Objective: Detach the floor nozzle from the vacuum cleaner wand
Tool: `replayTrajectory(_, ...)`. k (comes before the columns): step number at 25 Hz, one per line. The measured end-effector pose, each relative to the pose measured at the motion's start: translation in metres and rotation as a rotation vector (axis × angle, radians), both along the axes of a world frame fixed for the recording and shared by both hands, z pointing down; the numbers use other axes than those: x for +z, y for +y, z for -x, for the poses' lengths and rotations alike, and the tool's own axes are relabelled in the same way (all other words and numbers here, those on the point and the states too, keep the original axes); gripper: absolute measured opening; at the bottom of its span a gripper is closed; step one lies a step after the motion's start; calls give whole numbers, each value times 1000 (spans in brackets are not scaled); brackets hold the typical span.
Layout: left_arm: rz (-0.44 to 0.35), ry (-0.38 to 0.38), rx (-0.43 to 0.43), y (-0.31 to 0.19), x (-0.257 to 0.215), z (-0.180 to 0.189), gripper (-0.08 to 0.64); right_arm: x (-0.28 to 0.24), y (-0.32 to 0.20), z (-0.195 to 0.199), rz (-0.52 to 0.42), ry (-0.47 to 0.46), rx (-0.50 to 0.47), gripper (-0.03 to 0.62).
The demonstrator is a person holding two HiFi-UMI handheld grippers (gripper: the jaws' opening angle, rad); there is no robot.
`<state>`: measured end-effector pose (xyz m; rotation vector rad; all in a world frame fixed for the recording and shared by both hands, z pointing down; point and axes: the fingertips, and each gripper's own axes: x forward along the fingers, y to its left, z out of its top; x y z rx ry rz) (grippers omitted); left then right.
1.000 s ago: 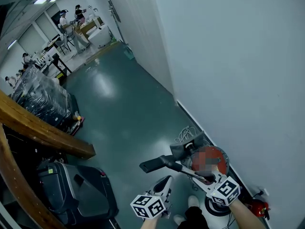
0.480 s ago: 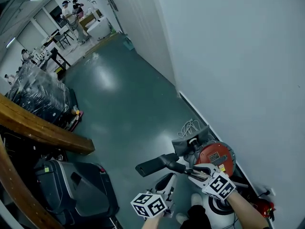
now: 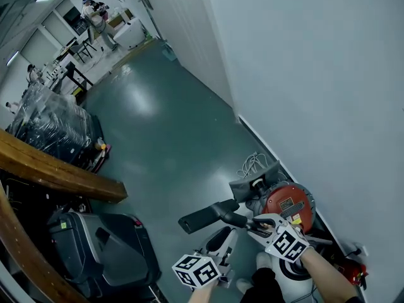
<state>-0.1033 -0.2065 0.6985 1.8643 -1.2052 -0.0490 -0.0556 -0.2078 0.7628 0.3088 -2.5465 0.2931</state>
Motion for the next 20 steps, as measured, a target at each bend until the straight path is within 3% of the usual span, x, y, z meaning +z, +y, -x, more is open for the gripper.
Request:
replayTrajectory(3, 15, 24, 15, -4, 6, -7, 138, -1, 0, 1, -1, -5, -1, 155)
replayTrajectory(10, 48, 75, -10, -18, 23, -10, 182, -2, -1, 0, 3, -8, 6, 155)
replayTrajectory(20, 20, 161, -31, -39, 35, -31, 230, -1, 0, -1, 14, -9, 14, 156)
